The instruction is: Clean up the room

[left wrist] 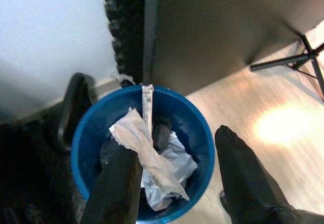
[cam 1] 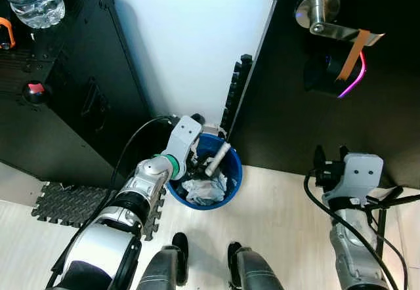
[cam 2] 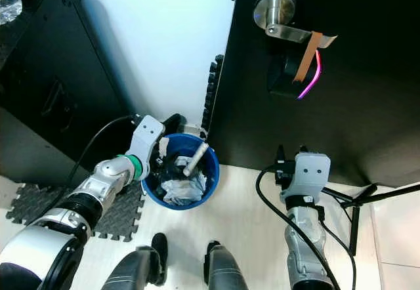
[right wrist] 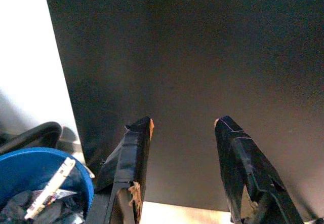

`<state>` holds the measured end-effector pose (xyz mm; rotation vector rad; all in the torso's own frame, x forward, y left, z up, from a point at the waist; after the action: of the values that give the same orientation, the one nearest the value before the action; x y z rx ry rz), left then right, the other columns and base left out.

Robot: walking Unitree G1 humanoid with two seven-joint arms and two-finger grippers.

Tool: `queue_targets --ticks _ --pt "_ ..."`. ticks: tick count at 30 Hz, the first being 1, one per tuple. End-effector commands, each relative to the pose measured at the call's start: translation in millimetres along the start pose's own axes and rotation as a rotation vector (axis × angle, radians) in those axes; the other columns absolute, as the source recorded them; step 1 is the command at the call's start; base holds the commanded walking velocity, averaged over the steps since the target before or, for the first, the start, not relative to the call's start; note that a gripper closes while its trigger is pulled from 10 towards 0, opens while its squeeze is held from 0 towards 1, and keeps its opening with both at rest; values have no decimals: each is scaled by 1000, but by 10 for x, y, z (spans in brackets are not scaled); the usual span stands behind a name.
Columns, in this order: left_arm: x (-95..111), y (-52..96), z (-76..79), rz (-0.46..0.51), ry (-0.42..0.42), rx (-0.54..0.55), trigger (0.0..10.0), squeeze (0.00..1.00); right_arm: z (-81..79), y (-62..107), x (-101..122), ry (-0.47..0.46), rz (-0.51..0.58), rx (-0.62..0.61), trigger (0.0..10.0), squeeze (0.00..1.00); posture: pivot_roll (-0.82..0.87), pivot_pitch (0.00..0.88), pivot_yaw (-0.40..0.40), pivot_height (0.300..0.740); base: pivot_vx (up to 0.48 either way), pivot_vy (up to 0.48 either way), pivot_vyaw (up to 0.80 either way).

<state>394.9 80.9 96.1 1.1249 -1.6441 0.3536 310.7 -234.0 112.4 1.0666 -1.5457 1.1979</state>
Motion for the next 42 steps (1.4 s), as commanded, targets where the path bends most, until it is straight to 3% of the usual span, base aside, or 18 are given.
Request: queue_targets --ticks 1,4,5,9,10,11,13,14,20,21,27,30,35,36,37,38,39,42 --pt "-147 31 86 -32 -14 -10 10000 0 0 45 -95 -23 -42 -14 10000 0 -165 331 69 740 0 0 0" --pt "-169 39 102 -33 -12 -14 10000 0 -21 33 -102 -26 -50 -12 10000 0 -157 324 69 740 0 0 0" --pt "-200 51 110 -39 -24 -8 10000 1000 -42 22 -110 -30 -54 -9 10000 0 -153 321 68 740 0 0 0" --pt "-268 66 85 -75 -54 44 10000 1000 -78 3 -111 -36 -62 -5 10000 0 -144 311 69 740 0 0 0" --pt "-289 69 85 -87 -45 51 10000 545 -89 -7 -111 -38 -64 -4 10000 0 -144 311 69 740 0 0 0" --pt "-256 58 140 -55 32 -5 10000 1000 -94 -15 -109 -40 -66 -4 10000 0 -144 308 69 740 0 0 0" --pt "-226 48 169 -37 59 -38 10000 1000 -96 -20 -109 -40 -66 -4 10000 0 -144 305 70 740 0 0 0" --pt "-160 26 143 -14 115 -28 10000 0 -89 -25 -106 -41 -67 -7 10000 0 -140 298 73 740 0 0 0" --pt "-118 18 72 -6 88 22 10000 0 -82 -30 -104 -42 -67 -10 10000 0 -138 294 77 740 0 0 0" --pt "-15 23 36 54 -12 65 10000 0 -80 -30 -106 -46 -64 -16 10000 0 -127 278 88 740 0 0 0" --pt "52 99 70 156 -34 83 10000 0 -139 -1 -128 -67 -66 -8 10000 0 -106 257 94 740 0 0 0" --pt "-53 342 86 199 2 140 10000 0 -366 66 -227 -135 -103 56 10000 0 -52 215 102 740 0 0 0" --pt "-182 531 131 186 12 170 10000 0 -567 133 -310 -190 -134 113 10000 0 -19 188 98 740 0 0 0" --pt "-315 611 161 149 15 191 10000 0 -678 173 -371 -222 -157 136 10000 0 -5 175 93 740 0 0 0" --pt "-315 611 161 149 15 191 10000 0 -678 173 -371 -222 -157 136 10000 0 -5 175 93 740 0 0 0" --pt "-569 733 190 76 33 250 10000 0 -896 244 -489 -262 -207 193 10000 0 3 163 88 740 0 0 0" --pt "-569 733 190 76 33 250 10000 0 -896 244 -489 -262 -207 193 10000 0 3 163 88 740 0 0 0" --pt "-770 802 167 14 10 322 10000 0 -1116 294 -591 -277 -260 268 10000 0 17 143 60 740 0 0 0"
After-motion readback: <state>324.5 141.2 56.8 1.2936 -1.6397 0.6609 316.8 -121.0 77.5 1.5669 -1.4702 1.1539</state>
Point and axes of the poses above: a point about 5 cm out from each wrist's last joint towards the gripper, its own y axis pointing back from the gripper into the wrist, its own x axis along the axis of the wrist's last joint, z = x × y, the point moved 3 cm from there along -y, pointing out of the wrist towards the gripper, and after that the axes turned 13 degrees about -y, right-handed, at the moved point
